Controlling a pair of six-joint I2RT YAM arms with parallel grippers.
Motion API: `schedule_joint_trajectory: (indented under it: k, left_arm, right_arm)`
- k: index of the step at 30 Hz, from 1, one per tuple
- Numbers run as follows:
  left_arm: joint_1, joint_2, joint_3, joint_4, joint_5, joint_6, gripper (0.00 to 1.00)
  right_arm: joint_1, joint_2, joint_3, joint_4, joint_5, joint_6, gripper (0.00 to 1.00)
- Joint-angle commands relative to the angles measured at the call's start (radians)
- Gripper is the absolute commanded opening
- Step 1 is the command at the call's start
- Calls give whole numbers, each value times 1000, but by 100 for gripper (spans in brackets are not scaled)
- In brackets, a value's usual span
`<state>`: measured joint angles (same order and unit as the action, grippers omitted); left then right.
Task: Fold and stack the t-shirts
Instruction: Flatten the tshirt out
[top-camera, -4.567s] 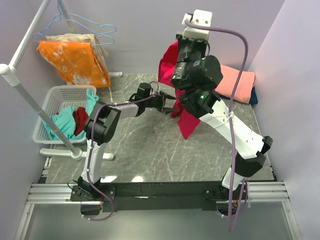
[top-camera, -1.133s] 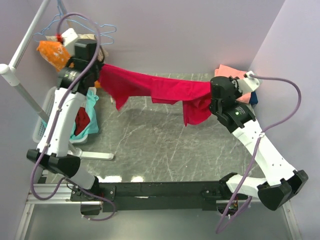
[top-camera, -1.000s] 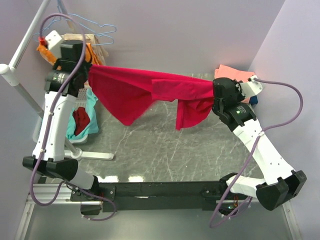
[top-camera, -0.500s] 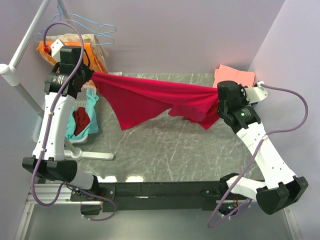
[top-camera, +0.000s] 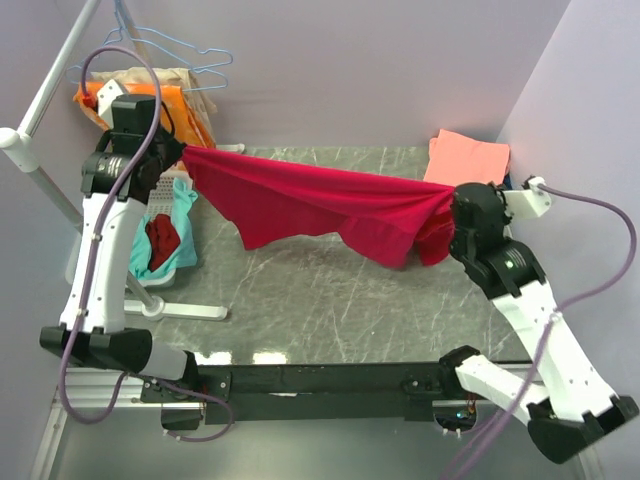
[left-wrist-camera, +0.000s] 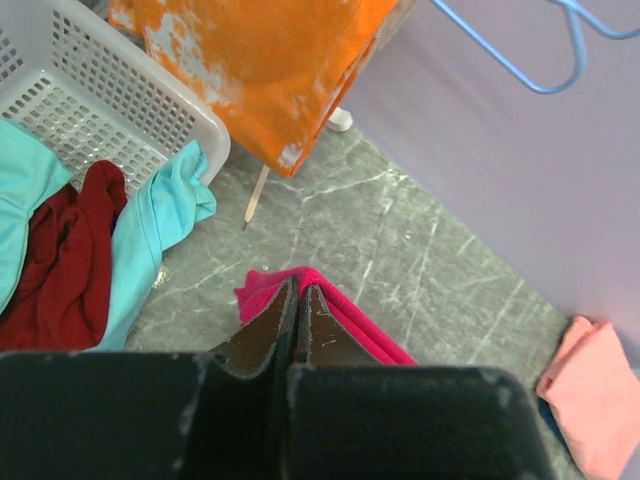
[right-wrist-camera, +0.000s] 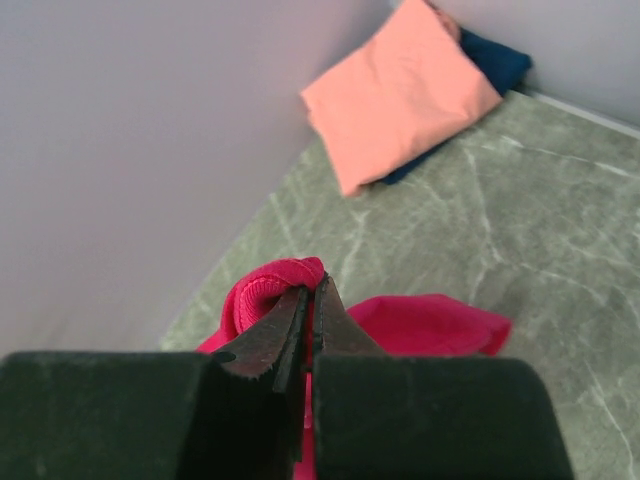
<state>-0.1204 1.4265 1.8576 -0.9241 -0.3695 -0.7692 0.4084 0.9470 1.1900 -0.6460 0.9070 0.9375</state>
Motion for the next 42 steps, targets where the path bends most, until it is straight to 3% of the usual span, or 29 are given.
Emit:
schedule_joint_trajectory:
  k: [1,6,11,17,21,26,38,42]
  left_arm:
    - [19,-150,-47,30,-20,25,1]
    - [19,-250,-89,16,-19,54,1]
    - [19,-259,-93,31,-37,91,1]
    - [-1,-85,-170,82,116,96,1]
    - [-76,21,-299,192,99,85,1]
    - [-90,195,-287,224,100,84,1]
    - [-90,526,81,212,1,64,1]
    - [-90,595,199,200,23,73,1]
  right_arm:
    - [69,-97,14,17,64,-45,0]
    - [203,-123,39,-76,122,-8,0]
    - [234,-93,42,-106,150,20,0]
    - [208,31,-7,-139,148,127,0]
    - [113,136,-90,-124,8,201,0]
    - [21,260,-193,90,-89,104,0]
    - [-154,542,13,315,-128,-89,0]
    - [-197,633,81,310,-144,-95,0]
